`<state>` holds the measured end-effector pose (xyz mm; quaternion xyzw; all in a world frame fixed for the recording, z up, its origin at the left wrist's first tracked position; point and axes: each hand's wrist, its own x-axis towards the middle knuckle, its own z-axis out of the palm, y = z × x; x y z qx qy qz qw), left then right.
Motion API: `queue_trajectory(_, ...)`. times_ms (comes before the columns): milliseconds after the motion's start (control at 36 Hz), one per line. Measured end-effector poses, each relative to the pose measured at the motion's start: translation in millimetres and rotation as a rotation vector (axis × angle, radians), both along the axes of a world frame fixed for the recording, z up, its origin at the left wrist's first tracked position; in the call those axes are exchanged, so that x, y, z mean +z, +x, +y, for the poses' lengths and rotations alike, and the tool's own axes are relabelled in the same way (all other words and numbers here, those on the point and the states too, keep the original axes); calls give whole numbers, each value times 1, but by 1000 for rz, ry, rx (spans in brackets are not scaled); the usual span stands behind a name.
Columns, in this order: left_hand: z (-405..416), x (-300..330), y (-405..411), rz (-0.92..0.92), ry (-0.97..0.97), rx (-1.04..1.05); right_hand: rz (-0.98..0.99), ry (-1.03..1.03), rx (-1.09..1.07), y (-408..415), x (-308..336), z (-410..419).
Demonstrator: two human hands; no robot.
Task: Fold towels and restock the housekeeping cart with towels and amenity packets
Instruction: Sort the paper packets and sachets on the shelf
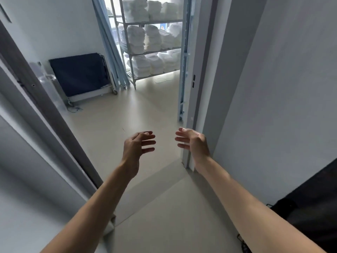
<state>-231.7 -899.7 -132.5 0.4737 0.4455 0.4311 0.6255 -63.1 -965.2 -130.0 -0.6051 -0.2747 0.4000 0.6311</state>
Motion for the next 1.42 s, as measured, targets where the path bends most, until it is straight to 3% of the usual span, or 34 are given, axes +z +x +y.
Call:
queue_trajectory(278,118,1,-3,-30,23,46,-34,18,48,4,-6,130)
queue_trajectory(944,518,5,73,24,51,163,30,103,122,101,-3,553)
queue_trajectory(1167,695,-26,95,-52,37,149,29,49,29,125,-24,705)
queue_trajectory(1417,893,0,128,-93,96,65,-14,51,-87,163,2,871)
